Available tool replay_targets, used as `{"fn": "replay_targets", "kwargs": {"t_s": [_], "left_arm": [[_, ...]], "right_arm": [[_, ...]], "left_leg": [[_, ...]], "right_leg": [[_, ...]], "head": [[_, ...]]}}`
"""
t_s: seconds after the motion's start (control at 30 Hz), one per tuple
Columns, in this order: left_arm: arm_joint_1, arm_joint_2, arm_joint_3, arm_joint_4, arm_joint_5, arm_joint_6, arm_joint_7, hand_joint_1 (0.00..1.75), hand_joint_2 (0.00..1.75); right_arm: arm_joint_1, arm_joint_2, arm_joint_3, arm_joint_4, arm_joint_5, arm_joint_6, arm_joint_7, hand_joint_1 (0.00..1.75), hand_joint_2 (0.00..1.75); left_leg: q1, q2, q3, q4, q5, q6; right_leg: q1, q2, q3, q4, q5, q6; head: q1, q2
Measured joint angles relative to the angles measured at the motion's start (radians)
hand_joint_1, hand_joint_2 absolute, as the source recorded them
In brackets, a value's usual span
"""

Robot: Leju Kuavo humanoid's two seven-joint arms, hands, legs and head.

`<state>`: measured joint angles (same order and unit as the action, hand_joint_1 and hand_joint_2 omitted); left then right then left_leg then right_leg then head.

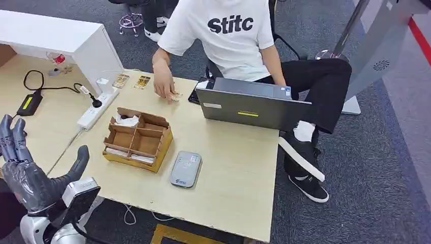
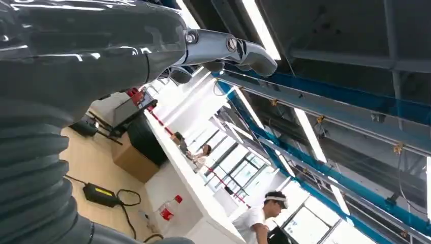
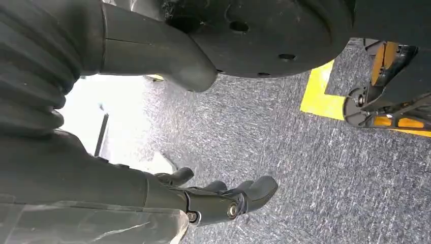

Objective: Pass the card to the sensor for recognition and then transmit it.

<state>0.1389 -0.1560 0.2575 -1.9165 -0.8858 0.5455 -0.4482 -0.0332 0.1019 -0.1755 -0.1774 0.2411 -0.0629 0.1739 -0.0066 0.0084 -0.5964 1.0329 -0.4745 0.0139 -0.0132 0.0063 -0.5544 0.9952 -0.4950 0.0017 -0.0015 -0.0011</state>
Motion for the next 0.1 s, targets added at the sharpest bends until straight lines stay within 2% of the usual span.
{"fn": "replay_targets", "kwargs": {"t_s": [0.03,0.1], "left_arm": [[0.0,-0.002,0.002,-0.003,0.008,0.0,-0.003,0.0,1.75],[0.014,-0.018,0.01,-0.02,0.091,0.0,-0.042,0.0,1.75]], "right_arm": [[0.0,0.0,0.0,0.0,0.0,0.0,0.0,0.0,1.75],[0.0,0.0,-0.003,0.0,-0.004,-0.007,0.004,0.0,1.75]], "left_leg": [[0.0,0.0,0.0,0.0,0.0,0.0],[0.0,0.0,0.0,0.0,0.0,0.0]], "right_leg": [[0.0,0.0,0.0,0.0,0.0,0.0],[0.0,0.0,0.001,0.0,0.0,0.0]], "head": [[0.0,0.0],[0.0,0.0]]}}
